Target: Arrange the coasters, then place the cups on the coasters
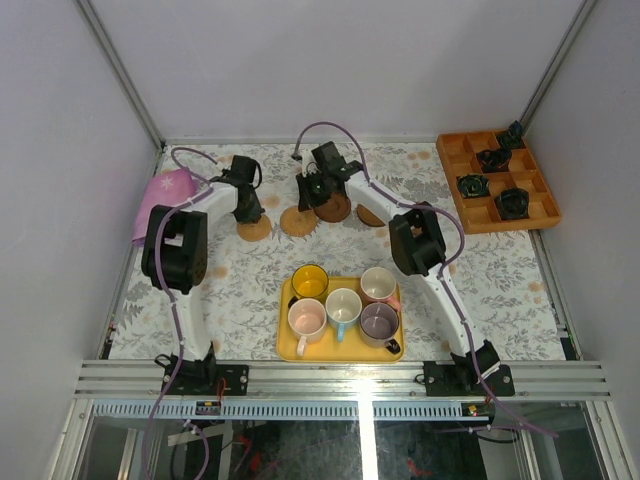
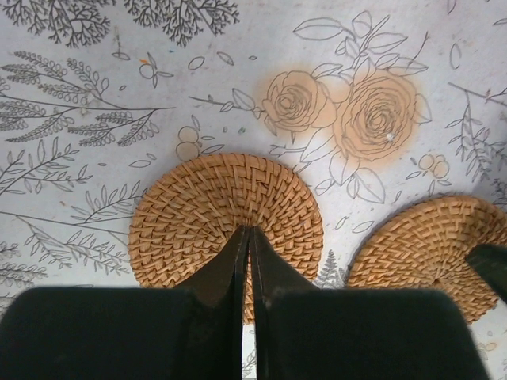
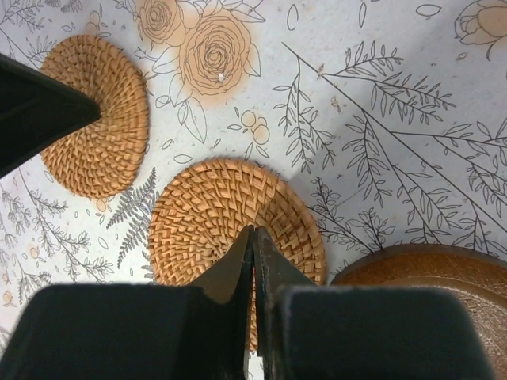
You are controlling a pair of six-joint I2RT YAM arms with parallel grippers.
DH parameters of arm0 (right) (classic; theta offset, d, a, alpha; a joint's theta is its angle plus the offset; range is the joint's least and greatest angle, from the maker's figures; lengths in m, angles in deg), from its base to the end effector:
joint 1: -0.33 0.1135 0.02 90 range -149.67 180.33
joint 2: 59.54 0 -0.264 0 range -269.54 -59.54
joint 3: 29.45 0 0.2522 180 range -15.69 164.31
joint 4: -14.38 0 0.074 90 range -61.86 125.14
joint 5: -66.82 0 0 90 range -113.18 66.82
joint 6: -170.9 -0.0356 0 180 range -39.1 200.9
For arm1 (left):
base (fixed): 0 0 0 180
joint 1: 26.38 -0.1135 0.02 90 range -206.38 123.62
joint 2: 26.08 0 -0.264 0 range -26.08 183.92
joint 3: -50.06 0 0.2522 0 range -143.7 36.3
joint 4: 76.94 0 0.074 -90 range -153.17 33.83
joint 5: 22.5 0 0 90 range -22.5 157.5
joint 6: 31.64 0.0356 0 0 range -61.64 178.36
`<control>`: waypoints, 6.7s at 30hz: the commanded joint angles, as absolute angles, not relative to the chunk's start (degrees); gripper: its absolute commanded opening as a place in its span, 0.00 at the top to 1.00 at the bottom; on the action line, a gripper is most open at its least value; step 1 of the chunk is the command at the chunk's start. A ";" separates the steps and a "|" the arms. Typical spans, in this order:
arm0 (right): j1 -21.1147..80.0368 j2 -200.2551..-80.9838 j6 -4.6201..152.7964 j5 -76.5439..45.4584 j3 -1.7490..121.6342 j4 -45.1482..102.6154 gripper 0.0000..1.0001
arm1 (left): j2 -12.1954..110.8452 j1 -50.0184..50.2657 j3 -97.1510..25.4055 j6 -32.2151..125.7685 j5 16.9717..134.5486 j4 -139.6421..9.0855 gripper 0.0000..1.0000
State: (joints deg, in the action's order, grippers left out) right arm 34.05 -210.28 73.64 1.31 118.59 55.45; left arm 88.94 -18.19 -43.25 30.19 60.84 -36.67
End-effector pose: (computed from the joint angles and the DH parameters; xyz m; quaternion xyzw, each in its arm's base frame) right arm 0.4735 0.3337 0.1571 -0.2868 0.8559 0.3170 0.2911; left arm 0.4137 -0.0554 0.1629 -0.1819 0.9515 -0.0219 0.2472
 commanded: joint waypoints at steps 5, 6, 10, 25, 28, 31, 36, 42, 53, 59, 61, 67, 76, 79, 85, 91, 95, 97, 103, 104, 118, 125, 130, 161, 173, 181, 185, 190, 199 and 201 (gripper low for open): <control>34.47 -194.46 77.72 -4.82 113.54 49.90 0.78 | 79.99 -18.75 -40.58 33.12 64.26 -40.69 0.79; 34.52 -192.55 78.00 -6.52 111.35 48.86 0.78 | 79.07 -18.73 -40.00 33.06 65.48 -41.67 0.72; 34.44 -185.87 78.56 -13.99 102.31 44.71 0.80 | 76.06 -18.65 -37.91 33.04 69.74 -45.82 0.52; 31.83 -191.99 76.30 -22.46 101.89 53.02 1.00 | 82.33 -10.33 -37.74 34.99 84.14 -55.46 0.74; 31.08 -194.70 75.71 -21.93 104.50 54.87 1.00 | 85.19 -9.57 -39.94 34.89 85.94 -55.62 0.71; 30.40 -196.64 75.02 -20.61 105.80 55.64 1.00 | 87.58 -9.17 -41.94 34.91 86.82 -55.00 0.68; 30.18 -198.69 74.59 -18.56 106.16 55.92 1.00 | 89.43 -9.11 -43.10 34.84 85.81 -54.01 0.66; 30.13 -198.72 74.28 -17.27 102.89 57.66 1.00 | 90.44 -9.09 -43.20 35.12 83.67 -52.44 0.65; 30.13 -191.27 73.54 -19.92 87.90 57.00 1.00 | 90.02 -9.13 -42.50 35.15 81.06 -51.88 0.63; 30.20 -189.52 73.58 -17.82 85.49 57.31 1.00 | 88.92 -9.14 -41.67 35.19 78.27 -51.56 0.63; 30.26 -189.53 73.64 -16.47 85.47 57.38 1.00 | 88.03 -9.16 -41.14 35.36 76.21 -51.25 0.63; 30.89 -189.42 74.20 -14.89 86.00 58.19 1.00 | 84.49 -9.28 -39.08 35.75 70.38 -50.28 0.64; 31.27 -189.02 74.44 -12.94 87.40 59.33 1.00 | 79.11 -10.21 -36.57 34.98 58.25 -46.29 0.67; 31.40 -189.87 74.55 -11.99 88.13 59.92 1.00 | 78.15 -10.97 -36.14 33.52 54.34 -43.86 0.69; 32.09 -190.32 74.66 -9.97 88.23 59.98 1.00 | 78.03 -12.71 -34.86 30.62 51.41 -40.08 0.71; 33.34 -192.40 75.27 -8.80 91.70 61.40 1.00 | 79.65 -13.61 -34.43 29.03 50.95 -38.12 0.72; 33.94 -193.78 75.43 -8.43 93.74 62.07 1.00 | 80.54 -13.63 -34.42 29.00 50.64 -37.82 0.72; 34.18 -194.49 75.55 -8.33 94.69 62.23 1.00 | 81.14 -13.69 -34.61 29.00 50.58 -37.69 0.72; 34.35 -197.41 75.45 -8.56 98.52 63.52 1.00 | 82.90 -13.99 -35.09 29.24 50.54 -37.69 0.72; 34.35 -197.65 75.41 -8.78 98.70 63.55 1.00 | 83.33 -14.05 -35.31 29.34 50.58 -37.69 0.72; 34.27 -198.82 74.21 -19.70 98.72 64.61 1.00 | 89.24 -14.79 -40.12 29.96 53.07 -37.61 0.73; 33.67 -198.91 72.92 -22.85 99.18 64.70 1.00 | 89.86 -14.94 -40.64 29.62 54.82 -37.60 0.73; 32.97 -199.08 71.93 -23.89 99.21 64.80 1.00 | 89.13 -14.91 -39.76 29.40 55.06 -37.60 0.73; 31.71 -184.82 74.02 -28.39 93.74 58.22 1.00 | 84.08 -14.88 -40.94 28.01 54.51 -37.22 0.71; 28.82 -183.21 73.43 -34.97 92.94 57.88 1.00 | 79.88 -14.86 -42.51 28.30 52.03 -36.71 0.49; 23.46 -187.51 71.32 -32.59 93.14 59.31 1.00 | 78.59 -14.93 -41.00 28.21 52.02 -37.84 0.33; 22.08 -189.17 71.05 -31.57 93.46 59.74 1.00 | 79.31 -14.90 -41.09 28.45 52.18 -37.86 0.33; 21.51 -190.19 70.93 -30.79 92.32 59.80 1.00 | 80.51 -14.84 -41.26 28.08 53.67 -37.95 0.33; 21.45 -189.15 69.94 -25.07 86.52 58.33 1.00 | 82.22 -14.87 -42.35 28.03 56.67 -38.71 0.34; 21.50 -188.90 69.87 -24.01 85.42 58.03 1.00 | 82.58 -14.88 -42.41 28.03 57.54 -39.02 0.34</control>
State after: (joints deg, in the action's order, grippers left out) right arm 21.22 -190.19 70.79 -27.74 88.07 58.20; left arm 81.51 -14.54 -41.04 28.47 55.60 -37.44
